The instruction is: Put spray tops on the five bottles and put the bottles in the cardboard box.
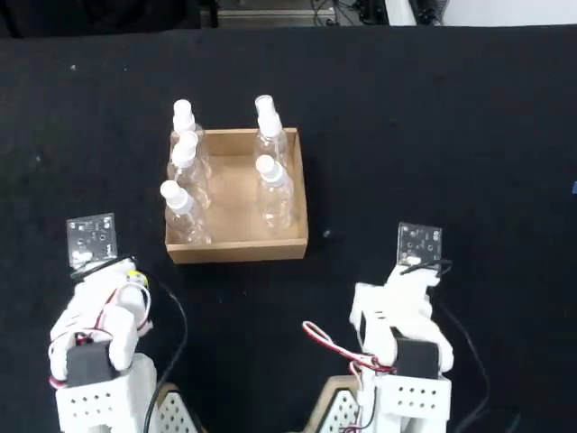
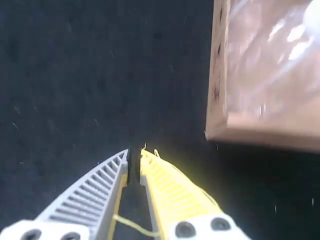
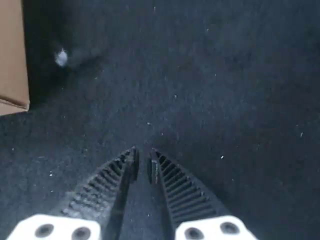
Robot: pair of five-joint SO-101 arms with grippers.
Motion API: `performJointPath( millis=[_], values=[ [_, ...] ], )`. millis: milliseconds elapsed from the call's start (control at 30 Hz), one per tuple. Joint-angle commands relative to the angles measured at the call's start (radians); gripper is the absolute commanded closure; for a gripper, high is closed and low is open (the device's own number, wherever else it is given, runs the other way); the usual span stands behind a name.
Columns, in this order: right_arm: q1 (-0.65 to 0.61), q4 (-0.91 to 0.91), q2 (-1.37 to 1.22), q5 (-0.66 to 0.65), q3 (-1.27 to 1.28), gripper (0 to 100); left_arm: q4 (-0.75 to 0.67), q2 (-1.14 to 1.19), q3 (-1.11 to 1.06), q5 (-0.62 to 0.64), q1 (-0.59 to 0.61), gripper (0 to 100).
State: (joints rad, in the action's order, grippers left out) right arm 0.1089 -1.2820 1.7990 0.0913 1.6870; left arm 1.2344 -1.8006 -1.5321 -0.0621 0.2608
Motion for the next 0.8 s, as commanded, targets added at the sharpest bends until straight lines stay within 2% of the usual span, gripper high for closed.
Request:
performJointPath(
  millis=[0, 133, 567, 767],
  values=[
    [-0.008, -0.023, 0.096, -0.012, -0.004, 98.7, 0.005, -0.023, -0.030, -0.009, -0.010, 97],
    [-0.008, -0.023, 0.096, -0.012, -0.004, 98.7, 0.017, -0.025, -0.177, -0.012, -0.005, 97],
    [-0.012, -0.023, 0.096, -0.012, -0.004, 98.7, 0.038, -0.023, -0.166, -0.009, -0.002, 97],
    [-0.015, -0.023, 0.099, -0.012, -0.004, 98.7, 0.040, -0.026, -0.166, -0.009, -0.116, 97]
  ],
)
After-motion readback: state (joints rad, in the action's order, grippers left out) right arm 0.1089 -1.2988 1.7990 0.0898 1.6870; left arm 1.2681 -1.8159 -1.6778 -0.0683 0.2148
